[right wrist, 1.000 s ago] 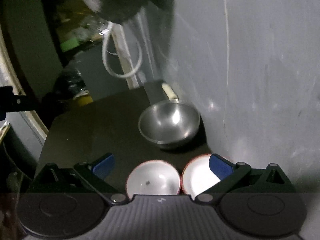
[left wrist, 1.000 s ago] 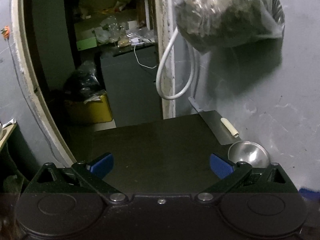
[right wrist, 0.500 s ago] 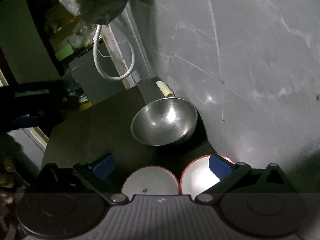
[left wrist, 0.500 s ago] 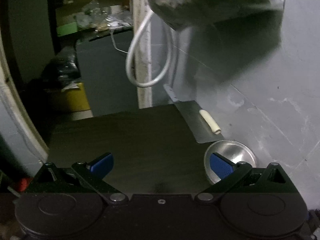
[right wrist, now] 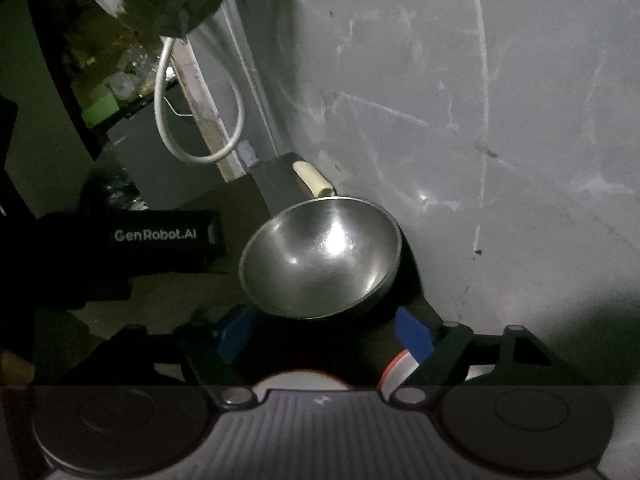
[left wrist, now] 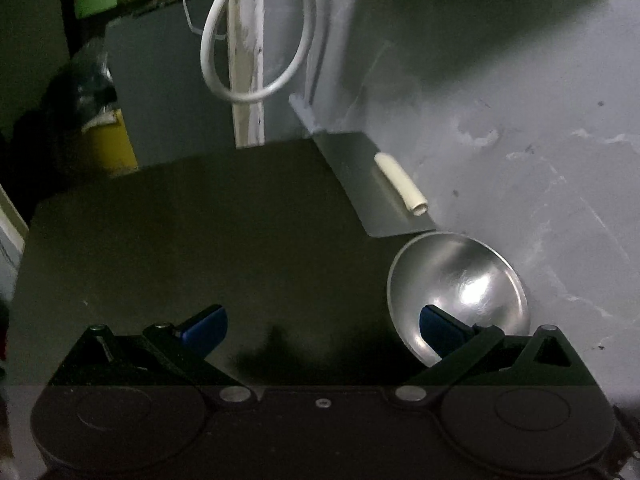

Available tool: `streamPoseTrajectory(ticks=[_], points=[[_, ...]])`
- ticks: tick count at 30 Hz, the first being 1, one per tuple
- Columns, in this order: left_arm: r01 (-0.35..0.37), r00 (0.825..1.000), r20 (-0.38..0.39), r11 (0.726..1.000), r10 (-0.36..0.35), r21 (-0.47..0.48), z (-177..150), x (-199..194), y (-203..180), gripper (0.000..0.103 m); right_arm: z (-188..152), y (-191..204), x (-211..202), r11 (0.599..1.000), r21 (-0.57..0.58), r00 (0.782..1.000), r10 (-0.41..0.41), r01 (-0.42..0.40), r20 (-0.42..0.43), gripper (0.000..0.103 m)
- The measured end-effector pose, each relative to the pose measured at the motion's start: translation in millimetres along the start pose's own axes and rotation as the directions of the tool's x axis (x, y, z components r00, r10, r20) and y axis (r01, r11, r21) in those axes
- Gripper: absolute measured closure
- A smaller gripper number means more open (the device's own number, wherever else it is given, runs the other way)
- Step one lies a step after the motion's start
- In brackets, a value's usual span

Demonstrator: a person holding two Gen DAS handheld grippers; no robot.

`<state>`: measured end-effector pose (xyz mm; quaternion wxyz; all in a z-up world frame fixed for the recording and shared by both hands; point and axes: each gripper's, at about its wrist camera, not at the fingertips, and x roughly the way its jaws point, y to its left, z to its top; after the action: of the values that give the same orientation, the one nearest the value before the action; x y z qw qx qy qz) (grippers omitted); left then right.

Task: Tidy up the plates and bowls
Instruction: 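Close both grippers on the rim of the steel pot, then lift the steel pot with both grippers and carry it toward the plate stack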

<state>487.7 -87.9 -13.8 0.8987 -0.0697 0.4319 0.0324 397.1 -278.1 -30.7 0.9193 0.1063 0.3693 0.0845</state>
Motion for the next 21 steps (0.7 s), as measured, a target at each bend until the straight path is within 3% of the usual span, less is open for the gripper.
streamPoseTrajectory(ticks=[9, 17, 21], points=[[0.146, 0.989, -0.031, 0.988, -0.147, -0.047, -3.4, 29.9, -1.0, 0.023, 0.3, -6.6, 16.6, 1.000, 0.008, 1.000, 0.001, -0.001, 0.004, 0.037], [0.234, 0.970, -0.051, 0.971, -0.236, -0.047, -1.7, 39.4, -8.3, 0.063, 5.4, -7.5, 22.5, 1.000, -0.017, 1.000, 0.009, -0.009, 0.001, 0.037], [0.234, 0.969, -0.067, 0.971, -0.236, -0.040, -0.8, 43.4, -8.1, 0.076, 9.6, -11.4, 28.8, 1.000, -0.011, 1.000, 0.013, -0.013, -0.020, 0.038]])
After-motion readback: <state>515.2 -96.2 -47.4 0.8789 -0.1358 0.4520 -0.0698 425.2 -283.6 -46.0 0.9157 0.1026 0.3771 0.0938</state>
